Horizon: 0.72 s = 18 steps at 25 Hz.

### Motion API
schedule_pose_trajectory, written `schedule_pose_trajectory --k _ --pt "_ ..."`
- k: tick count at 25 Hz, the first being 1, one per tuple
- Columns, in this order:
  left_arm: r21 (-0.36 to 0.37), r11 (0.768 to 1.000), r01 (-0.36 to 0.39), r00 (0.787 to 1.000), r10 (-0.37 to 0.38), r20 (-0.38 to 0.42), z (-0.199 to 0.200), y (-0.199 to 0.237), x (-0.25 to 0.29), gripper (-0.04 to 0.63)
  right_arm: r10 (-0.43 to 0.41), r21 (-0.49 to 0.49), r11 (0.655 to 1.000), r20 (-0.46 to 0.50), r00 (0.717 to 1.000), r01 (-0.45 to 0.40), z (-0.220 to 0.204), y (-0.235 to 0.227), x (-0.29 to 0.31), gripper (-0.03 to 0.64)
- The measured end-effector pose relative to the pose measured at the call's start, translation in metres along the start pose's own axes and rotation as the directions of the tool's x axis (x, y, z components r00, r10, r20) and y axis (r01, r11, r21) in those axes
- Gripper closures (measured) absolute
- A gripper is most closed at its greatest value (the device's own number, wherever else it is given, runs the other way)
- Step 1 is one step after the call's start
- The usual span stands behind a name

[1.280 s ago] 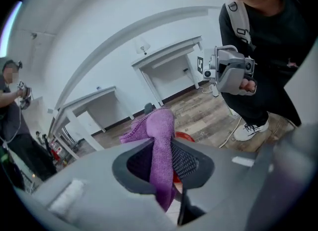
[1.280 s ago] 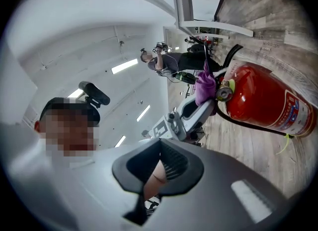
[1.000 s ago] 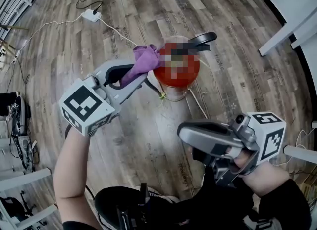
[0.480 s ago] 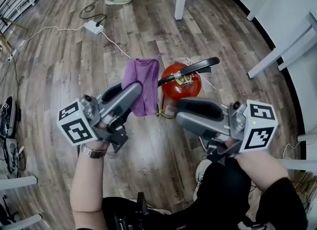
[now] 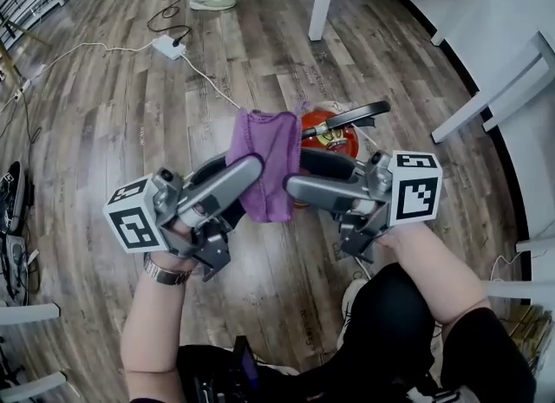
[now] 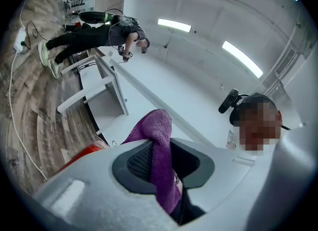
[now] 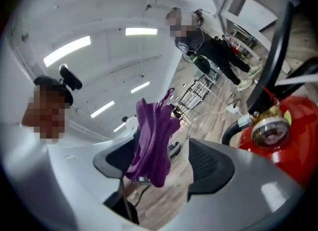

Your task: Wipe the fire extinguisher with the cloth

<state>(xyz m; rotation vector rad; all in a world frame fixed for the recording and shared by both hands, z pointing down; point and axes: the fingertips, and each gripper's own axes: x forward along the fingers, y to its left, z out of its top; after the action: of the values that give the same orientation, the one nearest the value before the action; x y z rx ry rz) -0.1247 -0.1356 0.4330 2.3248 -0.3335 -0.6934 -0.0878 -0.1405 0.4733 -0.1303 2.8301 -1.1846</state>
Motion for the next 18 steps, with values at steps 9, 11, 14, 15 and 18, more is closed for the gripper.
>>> schedule_pose_trajectory --k 9,11,14,15,18 --pt "-0.012 1.0 0.022 0.998 -0.022 -0.063 -0.021 -0.007 0.011 0.514 0.162 0.007 0.987 -0.06 0.985 -0.162 -0.02 0.021 0.011 0.453" --pt "-0.009 1.0 0.009 0.998 -0.009 -0.06 -0.021 -0.004 0.01 0.512 0.174 0.003 0.985 -0.062 0.983 -0.175 -0.021 0.023 0.01 0.513" --pt "0.007 1.0 -0.007 0.999 0.008 -0.053 -0.017 0.0 0.005 0.503 0.164 -0.009 0.986 -0.071 0.984 -0.165 -0.017 0.023 0.006 0.537" --pt "0.015 1.0 -0.012 0.999 0.012 -0.049 -0.015 0.001 0.003 0.499 0.158 -0.032 0.987 -0.078 0.984 -0.16 -0.014 0.024 0.003 0.539" --pt "0.015 1.0 -0.014 1.0 0.014 -0.001 -0.005 0.003 -0.003 0.497 0.115 -0.184 0.975 -0.059 0.992 -0.124 0.01 0.035 -0.025 0.541"
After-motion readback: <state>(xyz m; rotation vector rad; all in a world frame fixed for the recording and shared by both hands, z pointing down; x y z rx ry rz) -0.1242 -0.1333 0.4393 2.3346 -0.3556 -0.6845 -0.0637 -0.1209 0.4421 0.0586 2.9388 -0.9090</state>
